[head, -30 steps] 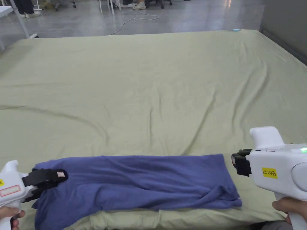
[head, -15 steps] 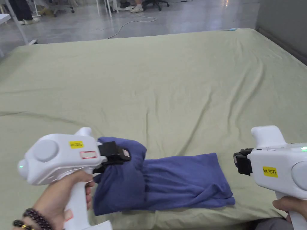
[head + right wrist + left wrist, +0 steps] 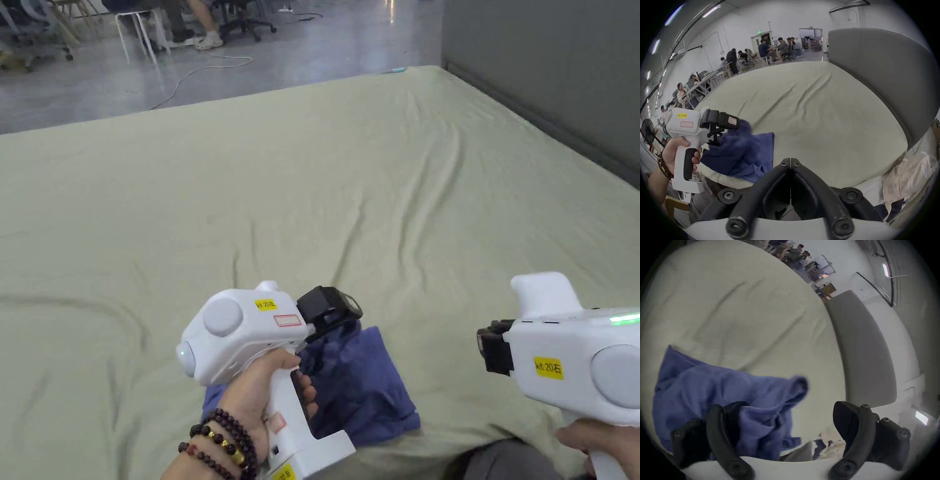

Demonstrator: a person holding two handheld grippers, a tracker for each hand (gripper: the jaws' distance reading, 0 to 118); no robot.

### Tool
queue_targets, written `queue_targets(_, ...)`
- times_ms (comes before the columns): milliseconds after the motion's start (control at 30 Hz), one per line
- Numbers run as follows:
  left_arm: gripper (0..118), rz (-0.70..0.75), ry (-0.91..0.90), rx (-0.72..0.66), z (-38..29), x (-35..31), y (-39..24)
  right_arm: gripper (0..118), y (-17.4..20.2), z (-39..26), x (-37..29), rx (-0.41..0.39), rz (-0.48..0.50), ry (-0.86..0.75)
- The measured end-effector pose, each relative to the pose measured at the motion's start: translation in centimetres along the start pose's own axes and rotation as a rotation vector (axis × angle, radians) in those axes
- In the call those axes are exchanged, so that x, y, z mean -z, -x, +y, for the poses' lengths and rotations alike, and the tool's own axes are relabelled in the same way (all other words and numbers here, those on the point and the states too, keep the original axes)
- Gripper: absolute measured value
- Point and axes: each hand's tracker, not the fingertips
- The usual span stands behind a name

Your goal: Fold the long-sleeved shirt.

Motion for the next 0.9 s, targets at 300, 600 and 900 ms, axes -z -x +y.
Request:
queue_targets(300,0,0.115,-0.213,0.266,-0.3,-10.5,-0.4,0,0.2,-0.1,-0.3,-0.001,0.006,-0.016)
queue_targets(600,0,0.289,0.048,0.471,-5.6,-2.8,0.5,0,1.8,-0.2,0.4,-0.028,0.041,-0.01)
queue_targets(900,0,0.299,0.085,0.323,-7.8,9.4,-0.9,0,0.7,-0.6,-0.3,-0.014,0.011,-0.003)
